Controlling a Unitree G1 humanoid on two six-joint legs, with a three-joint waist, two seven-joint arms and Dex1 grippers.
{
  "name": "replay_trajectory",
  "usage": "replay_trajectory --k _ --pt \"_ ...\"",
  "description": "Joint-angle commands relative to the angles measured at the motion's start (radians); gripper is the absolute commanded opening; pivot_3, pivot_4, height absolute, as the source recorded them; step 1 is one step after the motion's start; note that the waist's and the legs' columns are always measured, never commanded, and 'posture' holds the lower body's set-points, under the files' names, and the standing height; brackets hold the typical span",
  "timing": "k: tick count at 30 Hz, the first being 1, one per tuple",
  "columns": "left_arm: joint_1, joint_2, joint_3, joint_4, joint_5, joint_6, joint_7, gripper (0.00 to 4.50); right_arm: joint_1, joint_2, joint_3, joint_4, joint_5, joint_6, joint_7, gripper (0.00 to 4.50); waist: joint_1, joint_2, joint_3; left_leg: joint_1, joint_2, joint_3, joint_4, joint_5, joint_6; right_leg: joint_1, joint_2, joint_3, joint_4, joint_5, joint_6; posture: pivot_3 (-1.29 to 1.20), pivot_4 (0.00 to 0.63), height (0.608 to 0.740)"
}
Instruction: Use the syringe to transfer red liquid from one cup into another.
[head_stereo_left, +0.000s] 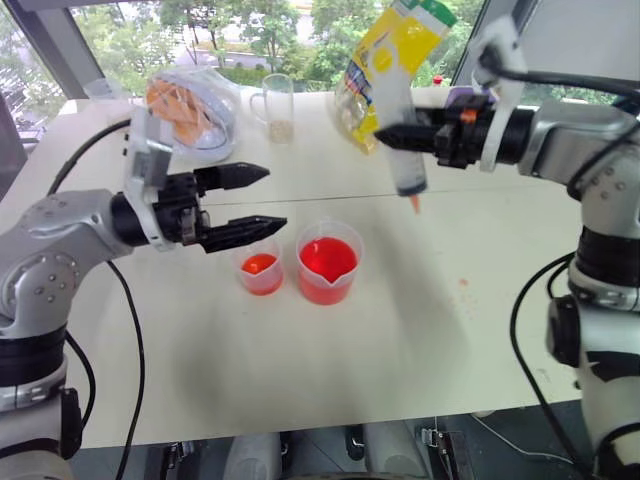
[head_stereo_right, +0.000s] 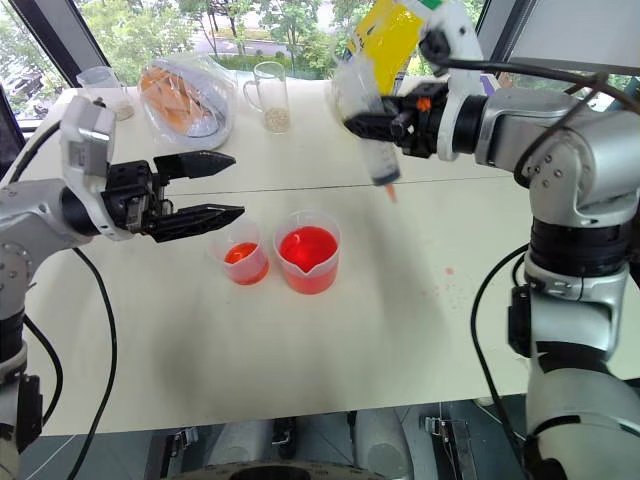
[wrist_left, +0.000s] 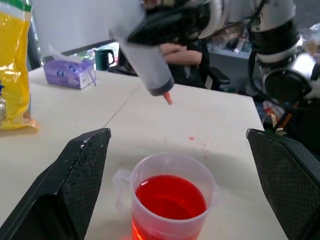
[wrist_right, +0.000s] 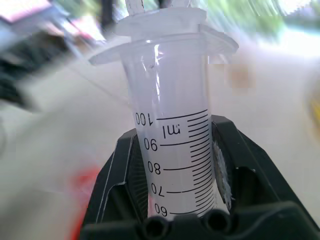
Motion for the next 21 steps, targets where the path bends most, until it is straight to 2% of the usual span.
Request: replay_trajectory --k 1,4,8,14,21 --pt "-0.064 0.032 0.008 0.024 0.007 -0.001 -0.034 4.50 0.061 0.112 -0.106 -0.121 0.108 -0.126 -0.034 1.37 0.000 -0.001 0.000 0.000 0.000 0.000 0.000 0.000 0.000 0.000 0.000 0.000 0.000 0.000 0.000 0.00 0.150 0.740" --pt "-0.119 0.045 0.004 0.055 0.003 0.008 -0.052 4.50 0.148 0.201 -0.099 -0.191 0.157 -0.198 -0.044 1.37 0.002 -0.001 0.000 0.000 0.000 0.000 0.000 0.000 0.000 0.001 0.000 0.000 0.000 0.000 0.000 0.00 0.150 0.740" --pt "-0.187 0.044 -0.003 0.086 -0.003 0.020 -0.070 4.50 0.281 0.266 -0.021 -0.229 0.124 -0.323 -0.027 1.37 0.001 -0.001 0.000 0.000 -0.001 0.000 0.000 0.000 0.000 0.001 -0.001 0.000 0.000 0.000 0.000 0.00 0.150 0.740" --pt "-0.251 0.025 -0.029 0.101 -0.009 0.040 -0.092 4.50 0.433 0.309 0.110 -0.173 0.003 -0.548 0.036 1.37 -0.001 0.000 0.000 0.001 -0.001 0.000 0.000 0.000 0.000 0.001 0.000 0.000 0.000 0.000 0.000 0.00 0.150 0.740" --pt "-0.314 -0.029 -0.073 0.124 0.009 0.045 -0.100 4.50 0.515 0.334 0.207 -0.092 -0.107 -0.736 0.076 1.37 0.000 0.000 0.000 0.001 -0.002 0.000 0.000 0.001 -0.001 0.001 0.000 0.000 0.000 0.000 0.000 0.00 0.150 0.740"
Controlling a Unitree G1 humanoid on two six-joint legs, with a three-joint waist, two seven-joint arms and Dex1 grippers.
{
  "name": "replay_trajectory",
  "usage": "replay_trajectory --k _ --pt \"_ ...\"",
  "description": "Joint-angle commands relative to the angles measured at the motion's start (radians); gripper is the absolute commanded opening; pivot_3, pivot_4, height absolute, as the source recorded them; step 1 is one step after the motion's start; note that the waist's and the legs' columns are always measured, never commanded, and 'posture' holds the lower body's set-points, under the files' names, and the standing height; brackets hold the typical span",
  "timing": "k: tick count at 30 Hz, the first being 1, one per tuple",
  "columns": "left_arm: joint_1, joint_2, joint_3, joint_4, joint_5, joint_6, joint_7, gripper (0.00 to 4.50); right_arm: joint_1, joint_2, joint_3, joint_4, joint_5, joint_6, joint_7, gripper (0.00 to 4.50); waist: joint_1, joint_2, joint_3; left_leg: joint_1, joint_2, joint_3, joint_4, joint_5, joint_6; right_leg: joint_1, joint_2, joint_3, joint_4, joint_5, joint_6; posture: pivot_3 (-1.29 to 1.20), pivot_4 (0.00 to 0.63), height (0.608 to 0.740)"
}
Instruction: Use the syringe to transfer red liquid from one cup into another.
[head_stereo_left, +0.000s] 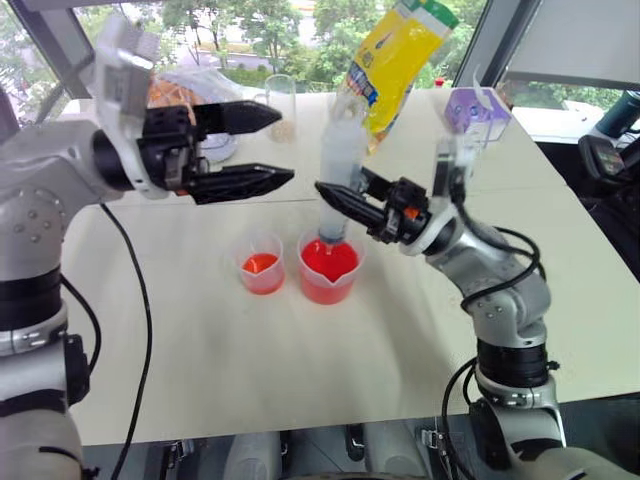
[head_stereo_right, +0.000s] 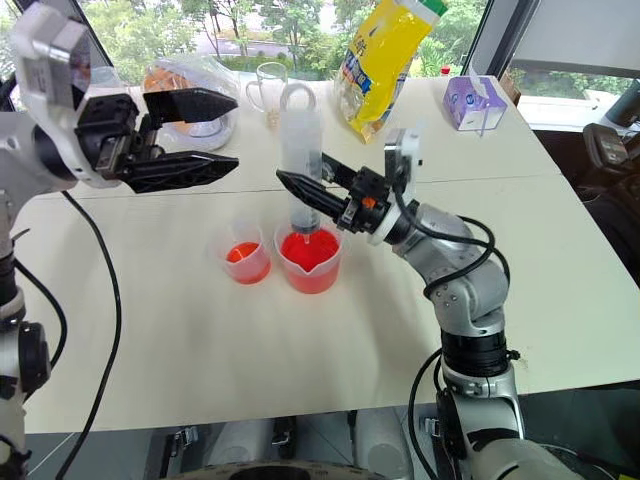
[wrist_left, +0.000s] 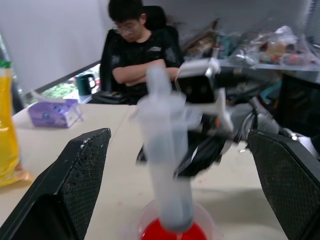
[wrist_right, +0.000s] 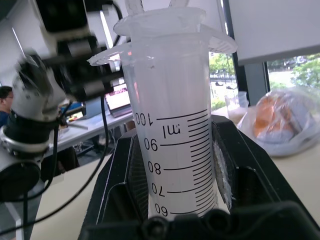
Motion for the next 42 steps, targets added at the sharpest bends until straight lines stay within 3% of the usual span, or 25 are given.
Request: replay_trajectory --k 1,12,31,35,41,42 --pt "-0.026 -0.008 -0.002 0.003 0.010 -0.004 -0.012 4.50 0.012 0.008 0.025 0.011 -0.042 -0.101 0.022 1.37 0.000 0.000 0.000 0.000 0.000 0.000 0.000 0.000 0.000 0.000 0.000 0.000 0.000 0.000 0.000 0.00 0.150 0.740" --pt "-0.006 -0.051 -0.043 -0.001 0.060 -0.020 -0.035 4.50 0.080 -0.001 0.092 0.070 -0.135 -0.236 0.047 1.37 0.000 0.000 0.000 0.000 0.000 0.000 0.000 0.000 0.000 0.000 0.000 0.000 0.000 0.000 0.000 0.00 0.150 0.740" --pt "0.036 -0.087 -0.094 -0.005 0.126 -0.019 -0.037 4.50 0.107 -0.005 0.112 0.083 -0.174 -0.266 0.051 1.37 0.001 0.000 0.000 0.000 0.000 0.000 0.000 0.001 -0.001 0.000 0.000 0.000 0.000 0.000 0.000 0.00 0.150 0.740" --pt "0.046 -0.097 -0.105 -0.006 0.140 -0.025 -0.040 3.22 0.106 -0.005 0.113 0.076 -0.174 -0.261 0.048 1.37 0.001 0.000 0.000 0.000 0.000 0.000 0.000 0.001 -0.001 0.000 0.000 0.000 0.000 0.000 0.000 0.00 0.150 0.740" --pt "0.040 -0.115 -0.098 0.001 0.138 -0.015 -0.030 0.12 0.106 -0.009 0.114 0.068 -0.173 -0.253 0.045 1.37 0.001 0.000 0.000 0.000 0.000 0.000 0.000 0.001 -0.001 0.000 0.000 0.000 0.000 0.000 0.000 0.00 0.150 0.740" --pt "0.040 -0.117 -0.096 0.002 0.138 -0.015 -0.029 0.05 0.106 -0.010 0.114 0.067 -0.172 -0.252 0.044 1.37 0.001 0.000 0.000 0.000 0.000 0.000 0.000 0.001 -0.001 0.000 0.000 0.000 0.000 0.000 0.000 0.00 0.150 0.740"
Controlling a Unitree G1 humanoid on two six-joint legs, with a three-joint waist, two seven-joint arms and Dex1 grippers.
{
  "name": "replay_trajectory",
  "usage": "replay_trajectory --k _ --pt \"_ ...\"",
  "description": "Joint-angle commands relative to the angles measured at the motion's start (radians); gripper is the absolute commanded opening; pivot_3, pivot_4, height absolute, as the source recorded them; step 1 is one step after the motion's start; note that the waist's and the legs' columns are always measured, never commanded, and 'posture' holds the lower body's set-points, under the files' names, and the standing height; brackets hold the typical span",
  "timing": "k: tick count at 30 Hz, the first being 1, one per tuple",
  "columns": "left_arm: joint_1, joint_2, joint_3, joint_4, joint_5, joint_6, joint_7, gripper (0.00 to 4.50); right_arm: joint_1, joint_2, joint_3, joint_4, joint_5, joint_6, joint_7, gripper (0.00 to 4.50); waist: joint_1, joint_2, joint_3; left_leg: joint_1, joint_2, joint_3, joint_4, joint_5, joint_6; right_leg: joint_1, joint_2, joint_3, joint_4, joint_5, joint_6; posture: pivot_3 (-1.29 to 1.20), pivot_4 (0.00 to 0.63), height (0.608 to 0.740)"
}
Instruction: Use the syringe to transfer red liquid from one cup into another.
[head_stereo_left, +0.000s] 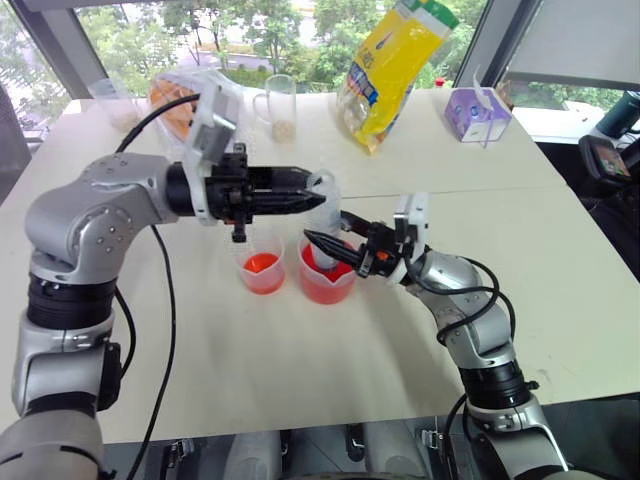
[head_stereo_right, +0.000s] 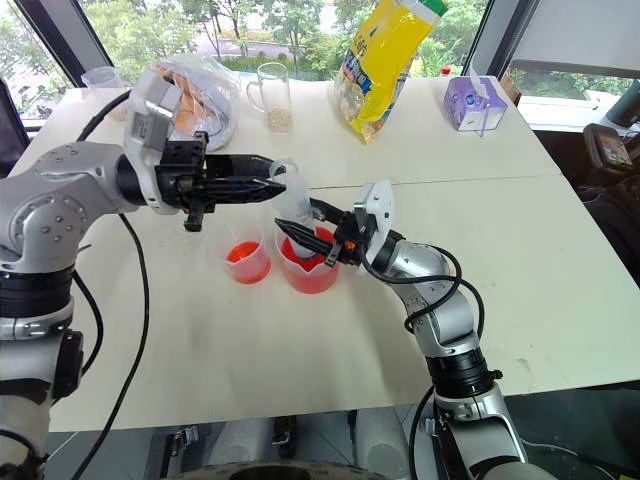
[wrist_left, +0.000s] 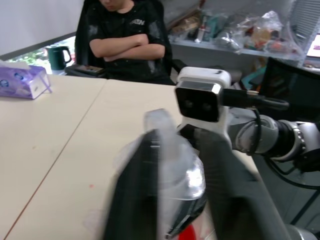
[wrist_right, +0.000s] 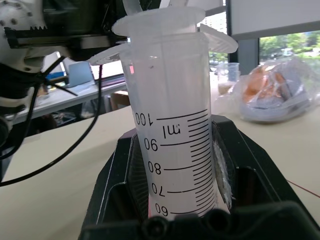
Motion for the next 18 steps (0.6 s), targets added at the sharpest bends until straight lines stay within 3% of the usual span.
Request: replay_trajectory --k 1,18 --pt "-0.013 -0.007 0.020 -0.013 -0.006 -0.010 -0.002 0.05 -0.008 -0.003 -0.003 -0.037 0.011 -0.006 -0.003 1.37 0.000 0.000 0.000 0.000 0.000 0.000 0.000 0.000 0.000 0.000 0.000 0.000 0.000 0.000 0.000 0.00 0.150 0.740" --pt "-0.124 -0.019 0.074 0.037 -0.019 -0.028 0.012 0.05 0.024 -0.026 0.015 -0.033 0.027 0.038 0.013 1.37 0.000 0.000 0.000 0.000 0.000 0.000 0.000 0.000 0.000 0.000 0.000 0.000 0.000 0.000 0.000 0.00 0.150 0.740"
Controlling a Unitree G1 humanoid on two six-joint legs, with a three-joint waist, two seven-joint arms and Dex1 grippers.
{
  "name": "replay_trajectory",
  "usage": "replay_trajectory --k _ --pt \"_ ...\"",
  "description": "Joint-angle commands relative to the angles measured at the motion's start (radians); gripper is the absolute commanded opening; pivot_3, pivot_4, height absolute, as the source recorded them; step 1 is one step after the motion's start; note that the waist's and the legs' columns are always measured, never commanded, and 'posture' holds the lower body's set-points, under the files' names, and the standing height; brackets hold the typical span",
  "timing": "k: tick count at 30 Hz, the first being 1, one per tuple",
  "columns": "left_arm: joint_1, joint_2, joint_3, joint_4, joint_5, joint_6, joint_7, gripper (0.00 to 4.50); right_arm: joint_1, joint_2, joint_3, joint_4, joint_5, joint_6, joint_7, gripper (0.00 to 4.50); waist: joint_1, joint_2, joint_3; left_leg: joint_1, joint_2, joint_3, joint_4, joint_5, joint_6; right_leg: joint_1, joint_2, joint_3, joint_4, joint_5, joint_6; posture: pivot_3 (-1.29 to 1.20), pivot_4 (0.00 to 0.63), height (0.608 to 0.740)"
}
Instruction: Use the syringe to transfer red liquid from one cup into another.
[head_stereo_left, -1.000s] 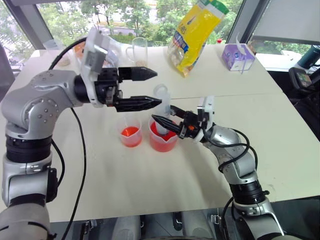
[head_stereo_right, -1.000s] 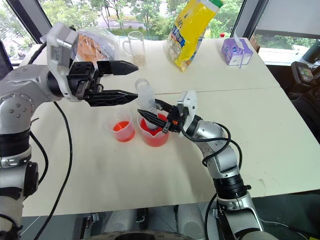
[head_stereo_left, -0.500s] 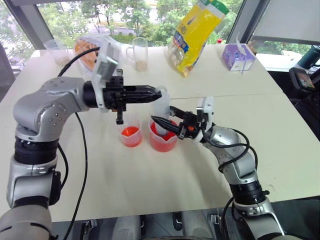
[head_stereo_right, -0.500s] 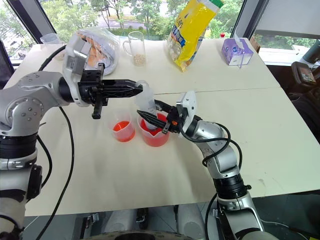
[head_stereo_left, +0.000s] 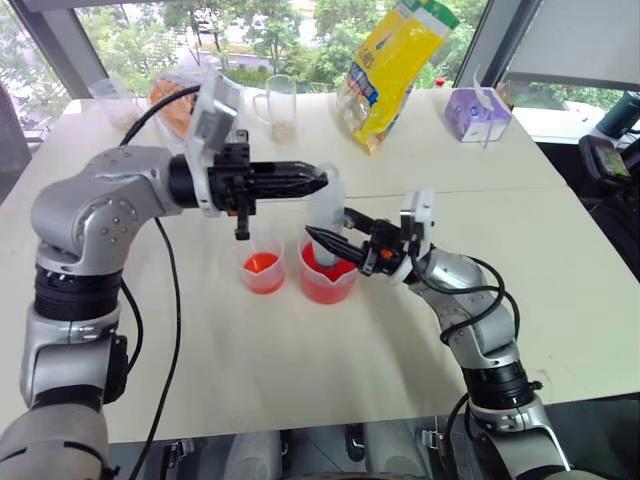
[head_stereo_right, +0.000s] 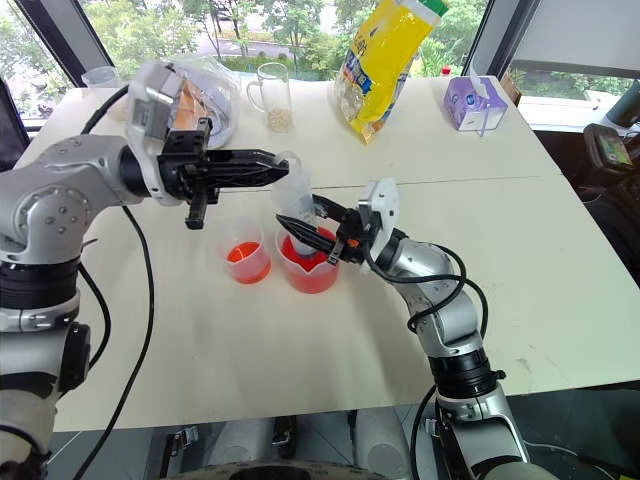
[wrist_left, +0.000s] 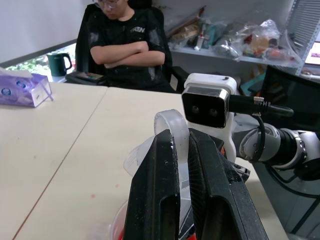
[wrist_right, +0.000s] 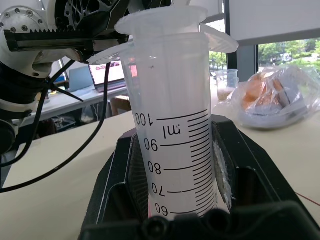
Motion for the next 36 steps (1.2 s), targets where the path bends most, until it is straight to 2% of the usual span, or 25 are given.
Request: replay_trajectory --k 1,14,33,36 --pt "-0.076 0.006 0.072 0.007 -0.007 -0.040 0.010 0.05 0.027 -0.021 0.028 -0.005 0.001 0.025 0.019 1.37 0.000 0.000 0.000 0.000 0.000 0.000 0.000 0.000 0.000 0.000 0.000 0.000 0.000 0.000 0.000 0.00 0.150 0.740" --pt "-0.137 0.010 0.083 0.075 0.031 -0.075 -0.010 0.05 0.051 -0.027 0.036 0.007 0.004 0.033 0.019 1.37 0.000 0.000 0.000 0.000 0.000 0.000 0.000 0.000 0.000 0.000 0.000 0.000 0.000 0.000 0.000 0.00 0.150 0.740" --pt "-0.119 0.007 0.080 0.062 0.029 -0.055 -0.018 0.05 0.021 -0.019 0.022 -0.021 0.015 0.045 0.003 1.37 0.000 0.000 0.000 0.000 0.000 0.000 0.000 0.000 0.000 0.000 0.000 0.000 0.000 0.000 0.000 0.00 0.150 0.740" --pt "-0.089 0.010 0.071 0.045 0.020 -0.032 -0.019 1.14 -0.002 -0.014 0.010 -0.038 0.024 0.054 -0.010 1.37 0.000 0.000 0.000 0.000 0.000 0.000 0.000 0.000 0.000 0.000 0.000 0.000 0.000 0.000 0.000 0.00 0.150 0.740"
